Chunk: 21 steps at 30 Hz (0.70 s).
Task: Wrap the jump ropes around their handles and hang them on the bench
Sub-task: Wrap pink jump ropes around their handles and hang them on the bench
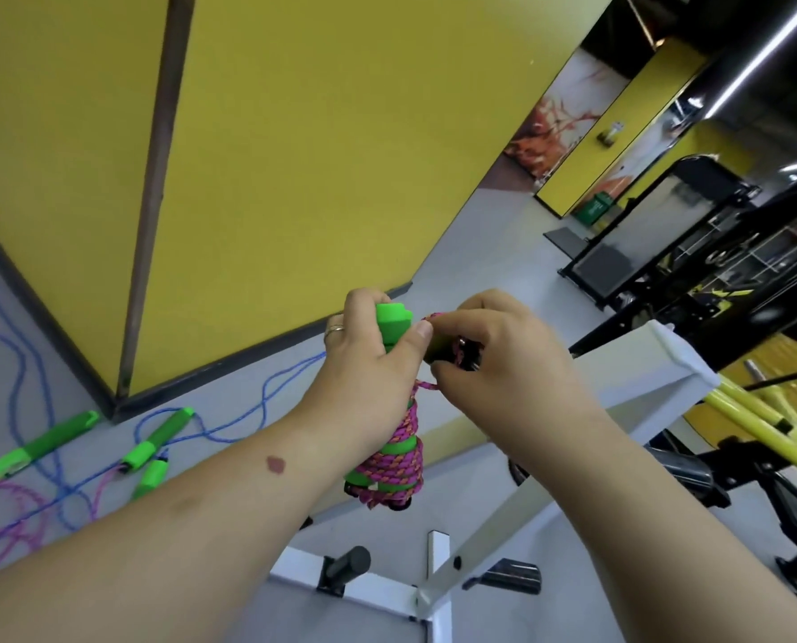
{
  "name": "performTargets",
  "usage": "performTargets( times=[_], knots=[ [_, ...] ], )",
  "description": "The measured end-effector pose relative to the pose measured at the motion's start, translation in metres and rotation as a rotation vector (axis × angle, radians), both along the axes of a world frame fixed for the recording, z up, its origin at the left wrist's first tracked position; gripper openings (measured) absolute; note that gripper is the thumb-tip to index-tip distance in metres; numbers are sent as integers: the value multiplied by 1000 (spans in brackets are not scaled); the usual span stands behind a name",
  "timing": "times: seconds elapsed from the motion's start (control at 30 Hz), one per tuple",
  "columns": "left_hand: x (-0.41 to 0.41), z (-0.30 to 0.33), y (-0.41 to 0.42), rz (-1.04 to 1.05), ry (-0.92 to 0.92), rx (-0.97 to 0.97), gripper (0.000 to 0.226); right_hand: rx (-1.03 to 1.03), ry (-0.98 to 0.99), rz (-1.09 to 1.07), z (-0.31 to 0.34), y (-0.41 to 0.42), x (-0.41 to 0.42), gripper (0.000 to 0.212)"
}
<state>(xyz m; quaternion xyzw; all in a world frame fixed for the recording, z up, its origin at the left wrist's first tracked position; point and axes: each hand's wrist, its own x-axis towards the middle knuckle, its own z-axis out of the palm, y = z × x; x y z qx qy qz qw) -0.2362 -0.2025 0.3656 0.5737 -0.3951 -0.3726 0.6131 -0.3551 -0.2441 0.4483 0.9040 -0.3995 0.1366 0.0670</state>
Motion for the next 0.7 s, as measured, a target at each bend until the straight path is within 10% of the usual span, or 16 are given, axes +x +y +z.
performTargets(
  times=[0.37,0.7],
  knots=[
    [-11,-24,-29,-83,120,133,30,238,-54,-176,19,-21,-14,53],
    [-3,-20,-46,-113,208,100,29,310,-109,-7,12,-25,-23,28]
  ],
)
